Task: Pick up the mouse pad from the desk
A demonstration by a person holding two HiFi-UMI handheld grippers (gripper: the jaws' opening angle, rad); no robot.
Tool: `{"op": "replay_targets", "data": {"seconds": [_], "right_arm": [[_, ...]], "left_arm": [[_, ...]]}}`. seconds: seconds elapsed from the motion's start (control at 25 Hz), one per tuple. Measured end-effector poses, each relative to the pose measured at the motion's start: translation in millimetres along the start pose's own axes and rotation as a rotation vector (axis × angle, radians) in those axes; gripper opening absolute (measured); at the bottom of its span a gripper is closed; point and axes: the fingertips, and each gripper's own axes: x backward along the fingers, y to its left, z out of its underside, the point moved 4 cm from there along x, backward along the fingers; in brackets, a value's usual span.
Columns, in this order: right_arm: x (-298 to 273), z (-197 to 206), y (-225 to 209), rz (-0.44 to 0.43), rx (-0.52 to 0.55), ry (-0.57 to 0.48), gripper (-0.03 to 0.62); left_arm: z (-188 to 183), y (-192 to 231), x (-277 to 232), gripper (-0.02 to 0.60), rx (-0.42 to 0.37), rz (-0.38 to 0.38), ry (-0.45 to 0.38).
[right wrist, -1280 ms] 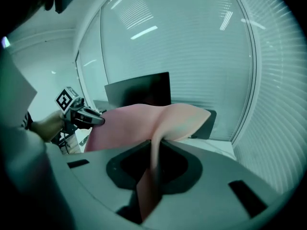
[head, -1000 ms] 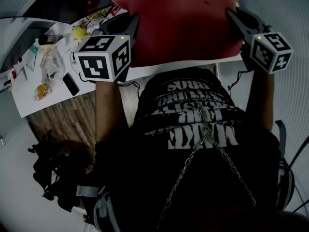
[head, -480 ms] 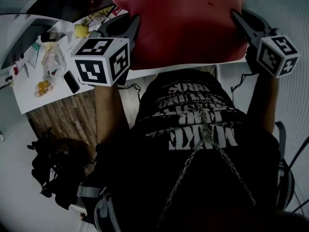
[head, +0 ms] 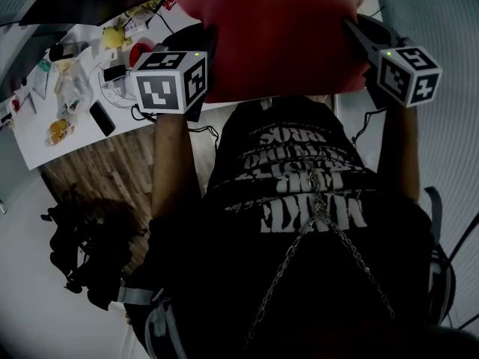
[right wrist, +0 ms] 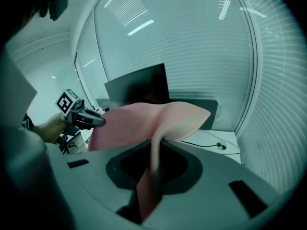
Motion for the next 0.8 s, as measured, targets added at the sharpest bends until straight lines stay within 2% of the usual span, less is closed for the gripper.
{"op": "replay_targets", "data": {"seconds": [0.48, 0.8], "right_arm": [[5, 49, -30, 0.004, -0.081, 0.169, 0.055], [-105, 141, -50, -0.007, -0.142, 0.246, 0.057]], "left_arm": [[37, -31, -45, 0.048, 0.093, 0.018, 0.143], [123, 27, -122, 0.048, 0.127, -0.029, 0.222]]}}
